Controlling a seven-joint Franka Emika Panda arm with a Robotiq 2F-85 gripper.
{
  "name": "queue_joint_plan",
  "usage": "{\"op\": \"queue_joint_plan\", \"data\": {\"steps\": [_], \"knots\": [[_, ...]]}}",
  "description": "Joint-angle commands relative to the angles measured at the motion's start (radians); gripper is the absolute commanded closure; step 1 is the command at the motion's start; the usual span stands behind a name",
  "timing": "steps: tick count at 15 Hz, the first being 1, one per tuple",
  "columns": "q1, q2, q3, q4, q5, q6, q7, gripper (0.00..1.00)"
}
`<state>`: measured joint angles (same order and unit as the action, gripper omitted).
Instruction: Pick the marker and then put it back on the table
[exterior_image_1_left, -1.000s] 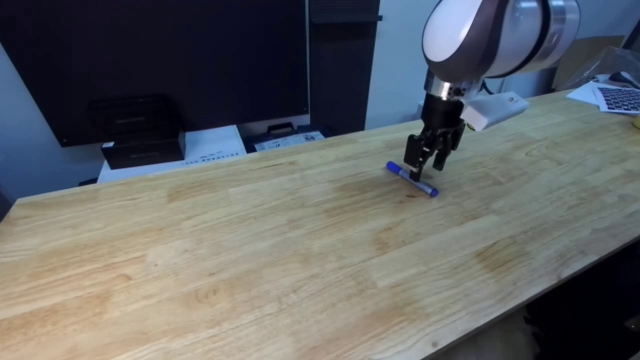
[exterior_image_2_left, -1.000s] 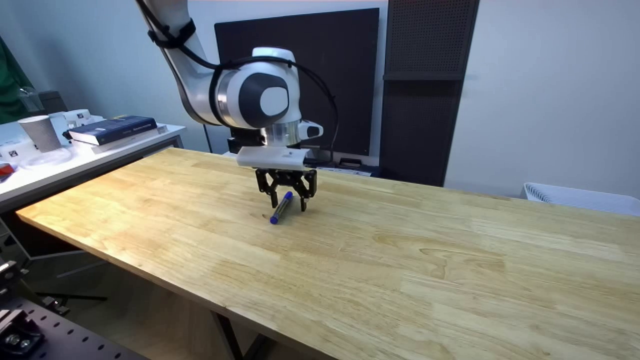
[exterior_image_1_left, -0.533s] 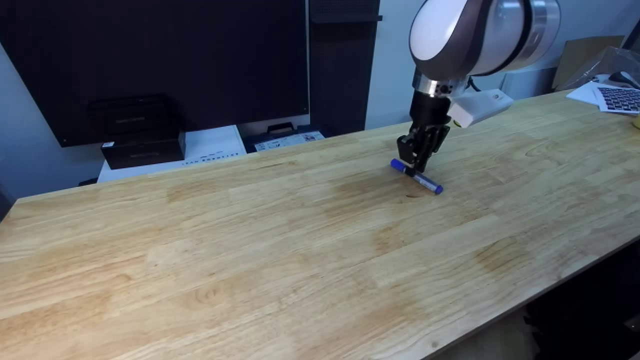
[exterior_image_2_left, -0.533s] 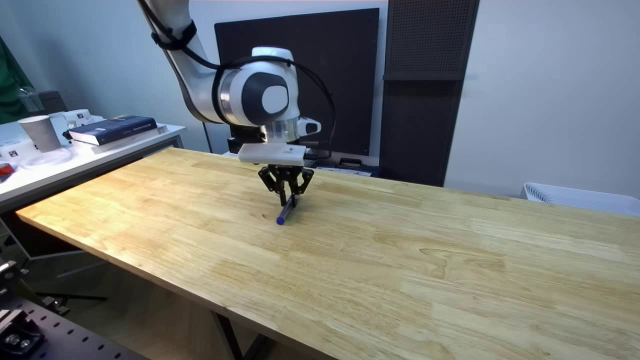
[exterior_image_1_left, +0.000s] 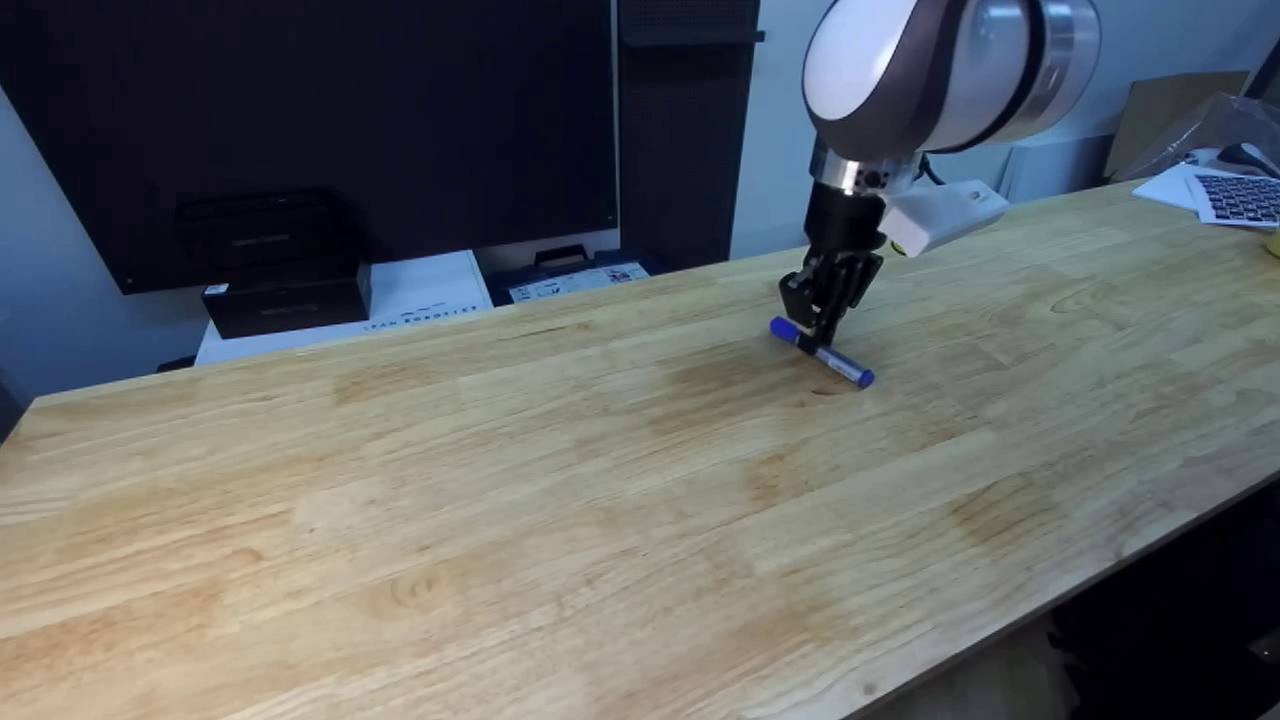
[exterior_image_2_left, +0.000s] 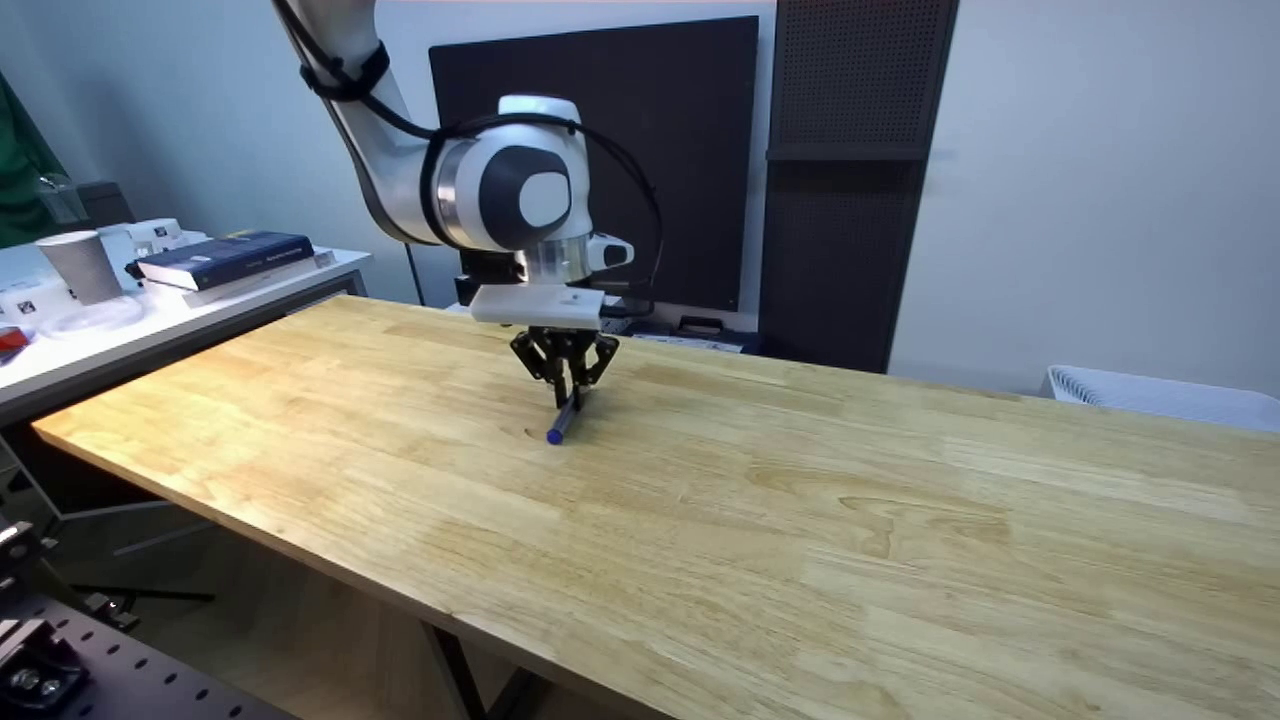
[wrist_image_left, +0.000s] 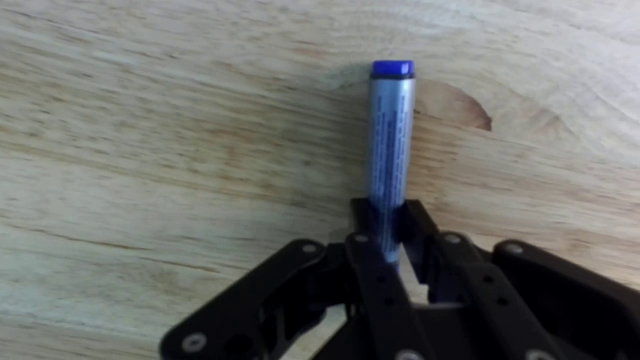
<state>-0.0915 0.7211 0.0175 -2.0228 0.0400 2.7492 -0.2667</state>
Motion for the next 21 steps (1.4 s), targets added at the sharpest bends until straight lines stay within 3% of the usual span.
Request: {"op": "queue_joint_plan", "data": {"steps": [1, 6, 10, 14, 21], "knots": [[-0.020, -0.085, 0.032, -0.055, -0.005, -0.016, 0.023, 0.95], [-0.016, -0.237, 0.047, -0.153, 0.012, -0.055, 0.038, 0.95], [-0.074, -0.290, 0.100, -0.165, 0.110, -0.140, -0.026, 0.95], [-0.066, -0.254, 0.108, -0.112, 0.168, -0.216, -0.037, 0.95], [0.010, -0.117, 0.067, -0.022, 0.101, -0.201, 0.035, 0.95]]}}
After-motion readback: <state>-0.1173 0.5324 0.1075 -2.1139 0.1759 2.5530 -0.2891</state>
